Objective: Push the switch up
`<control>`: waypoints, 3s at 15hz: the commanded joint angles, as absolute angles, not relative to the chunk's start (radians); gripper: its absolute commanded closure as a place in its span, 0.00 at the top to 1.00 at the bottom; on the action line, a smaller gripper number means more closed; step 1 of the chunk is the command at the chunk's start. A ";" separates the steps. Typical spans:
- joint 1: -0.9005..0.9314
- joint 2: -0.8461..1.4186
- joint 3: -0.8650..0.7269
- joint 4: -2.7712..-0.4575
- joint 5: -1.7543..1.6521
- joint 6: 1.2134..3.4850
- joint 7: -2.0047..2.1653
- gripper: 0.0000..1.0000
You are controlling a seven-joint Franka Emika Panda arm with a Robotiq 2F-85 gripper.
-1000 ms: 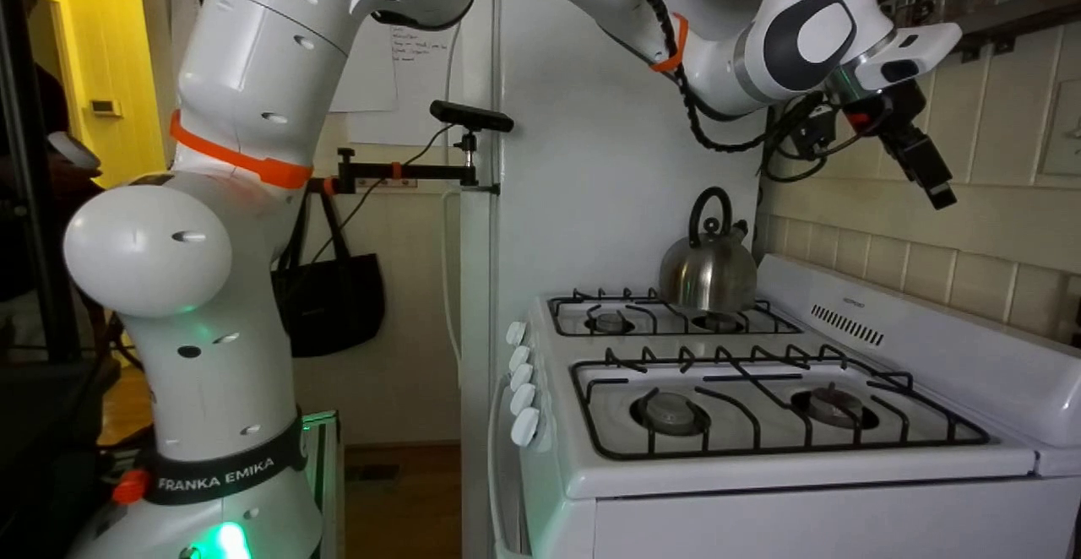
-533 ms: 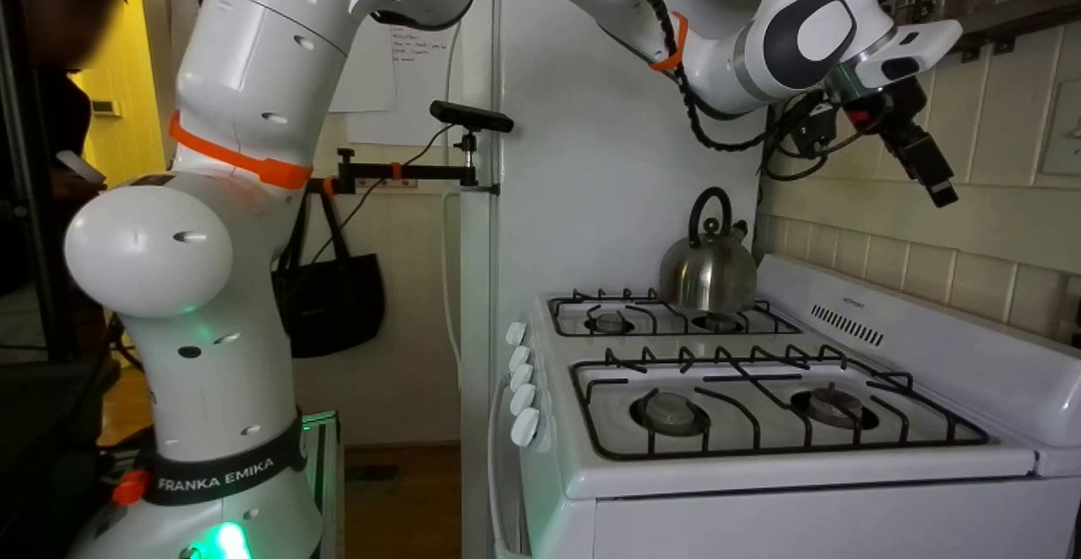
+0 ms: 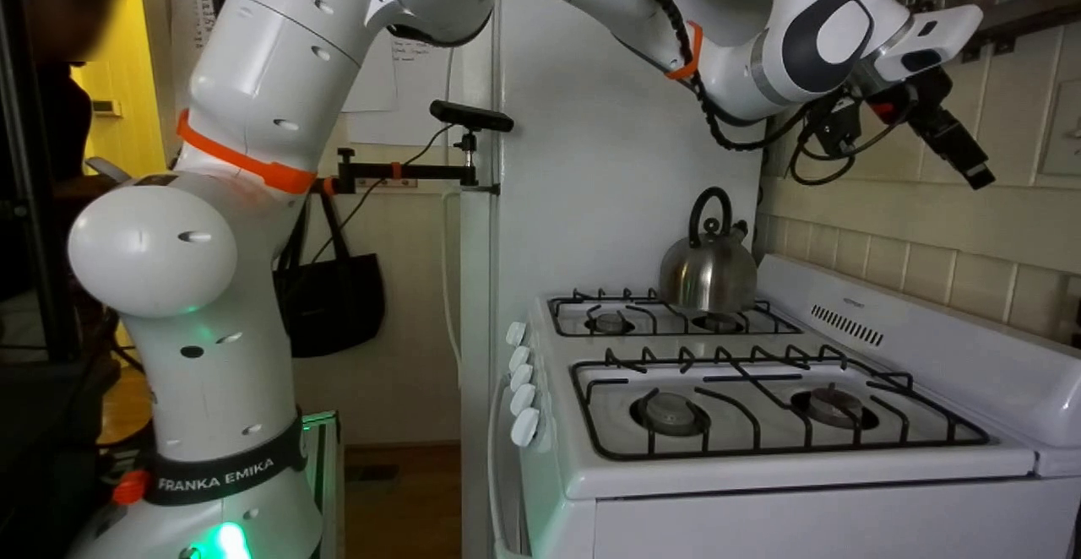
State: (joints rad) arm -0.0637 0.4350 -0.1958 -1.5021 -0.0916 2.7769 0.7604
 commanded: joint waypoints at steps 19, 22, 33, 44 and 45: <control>-0.089 0.701 -0.303 -1.203 -0.094 2.997 0.785 0.07; -0.096 0.708 -0.294 -1.191 -0.083 2.986 0.786 0.00; -0.088 0.733 -0.302 -1.149 -0.054 2.976 0.855 0.00; -0.074 0.806 -0.363 -1.043 -0.061 2.981 1.007 0.00; -0.070 0.806 -0.368 -1.044 -0.061 2.981 1.018 0.00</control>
